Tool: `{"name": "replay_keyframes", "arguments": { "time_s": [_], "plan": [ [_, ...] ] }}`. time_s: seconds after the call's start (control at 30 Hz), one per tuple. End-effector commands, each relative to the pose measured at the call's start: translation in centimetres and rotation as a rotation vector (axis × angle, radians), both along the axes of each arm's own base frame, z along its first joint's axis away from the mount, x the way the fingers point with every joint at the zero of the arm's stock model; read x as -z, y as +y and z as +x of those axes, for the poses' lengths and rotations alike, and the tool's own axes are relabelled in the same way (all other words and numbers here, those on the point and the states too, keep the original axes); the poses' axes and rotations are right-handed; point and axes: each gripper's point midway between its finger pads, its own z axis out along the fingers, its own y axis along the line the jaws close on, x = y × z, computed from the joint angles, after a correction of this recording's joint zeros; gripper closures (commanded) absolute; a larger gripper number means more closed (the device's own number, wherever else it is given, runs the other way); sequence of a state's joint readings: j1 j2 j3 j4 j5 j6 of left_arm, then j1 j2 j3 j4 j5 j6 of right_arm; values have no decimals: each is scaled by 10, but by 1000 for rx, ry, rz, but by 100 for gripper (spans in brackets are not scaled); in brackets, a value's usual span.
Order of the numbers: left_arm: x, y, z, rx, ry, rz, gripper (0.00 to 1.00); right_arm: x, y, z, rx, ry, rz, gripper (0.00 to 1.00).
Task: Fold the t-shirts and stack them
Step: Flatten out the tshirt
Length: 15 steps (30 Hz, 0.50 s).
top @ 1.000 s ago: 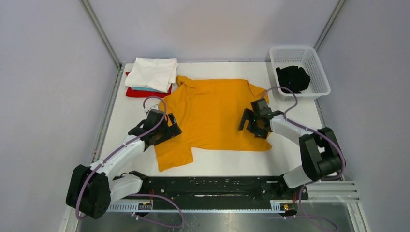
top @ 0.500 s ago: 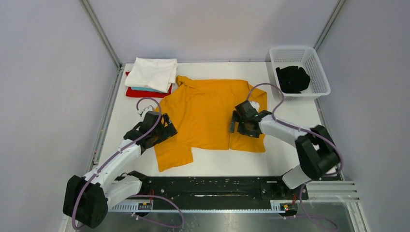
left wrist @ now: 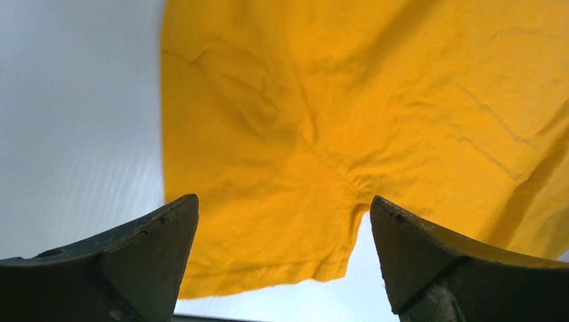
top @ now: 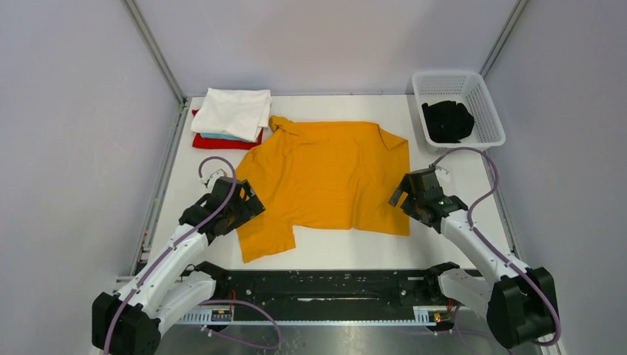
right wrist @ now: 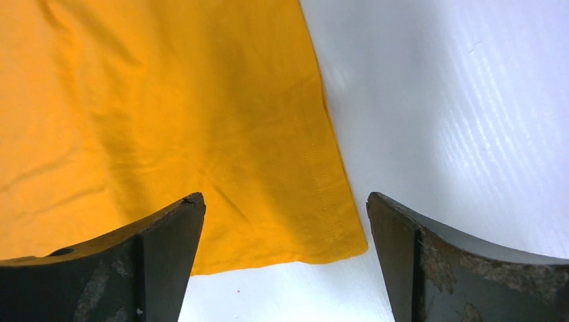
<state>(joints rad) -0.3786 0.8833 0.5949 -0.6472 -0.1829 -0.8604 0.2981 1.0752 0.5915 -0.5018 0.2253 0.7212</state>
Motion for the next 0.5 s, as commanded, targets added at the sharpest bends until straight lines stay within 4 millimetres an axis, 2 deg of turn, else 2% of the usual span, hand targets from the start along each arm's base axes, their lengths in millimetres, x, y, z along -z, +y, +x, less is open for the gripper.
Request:
{"name": "replay_keyframes", "arguments": {
  "time_s": [0.0,0.17,0.27,0.47],
  "plan": [
    [6,18,-31,-96,93,18,1,-19,-17,4,73,-91,-48,1],
    [29,21,-67,-145,228,-1,1,-20,-21,3,80,-102,-62,0],
    [49,13,-83,-155,300,-51,4,-17,-22,4,79,-89,-74,0],
    [67,9,-92,-203,348,-63,14,-12,-17,8,51,-63,-71,1]
  ]
}}
